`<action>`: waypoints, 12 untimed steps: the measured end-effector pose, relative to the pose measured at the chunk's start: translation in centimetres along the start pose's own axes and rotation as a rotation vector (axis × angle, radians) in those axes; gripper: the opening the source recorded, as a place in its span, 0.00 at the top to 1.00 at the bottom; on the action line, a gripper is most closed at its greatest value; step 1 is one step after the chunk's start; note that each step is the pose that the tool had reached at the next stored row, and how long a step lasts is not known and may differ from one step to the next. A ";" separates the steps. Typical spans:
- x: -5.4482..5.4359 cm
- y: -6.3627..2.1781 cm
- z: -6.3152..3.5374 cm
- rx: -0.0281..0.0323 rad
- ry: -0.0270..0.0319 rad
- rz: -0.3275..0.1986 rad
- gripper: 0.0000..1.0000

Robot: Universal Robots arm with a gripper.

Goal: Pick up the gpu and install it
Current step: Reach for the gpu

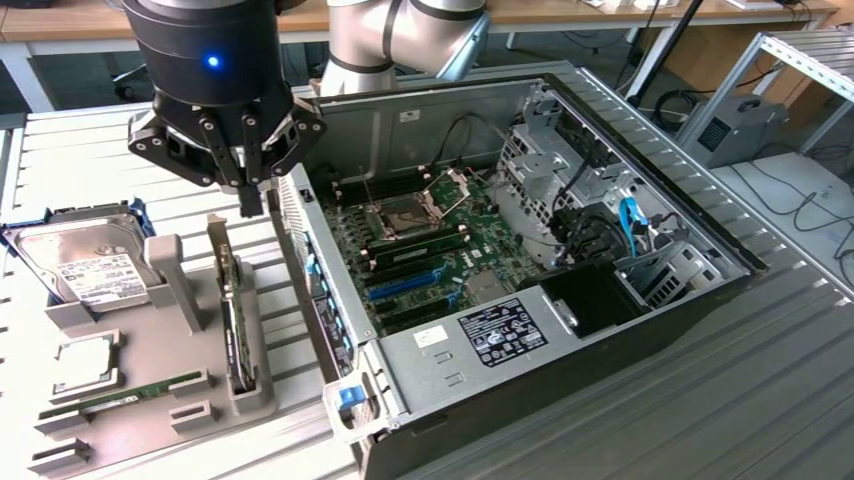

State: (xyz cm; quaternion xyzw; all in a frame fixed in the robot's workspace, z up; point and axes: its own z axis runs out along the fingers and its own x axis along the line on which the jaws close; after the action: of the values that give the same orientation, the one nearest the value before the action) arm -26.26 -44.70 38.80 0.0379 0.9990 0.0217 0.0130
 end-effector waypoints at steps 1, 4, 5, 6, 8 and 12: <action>0.0 -0.02 0.00 0.0000 0.0001 0.000 0.89; 0.0 -0.08 0.01 0.0000 0.0001 0.000 0.89; 0.0 -0.11 0.01 0.0000 0.0000 0.000 0.89; 0.0 -0.13 0.01 0.0000 0.0001 0.000 0.89; 0.0 -0.17 0.01 0.0001 0.0001 0.000 0.89; 0.0 -0.25 0.01 0.0001 0.0001 0.000 0.89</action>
State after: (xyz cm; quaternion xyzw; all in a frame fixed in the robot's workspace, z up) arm -26.26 -44.94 38.78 0.0379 0.9990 0.0217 0.0130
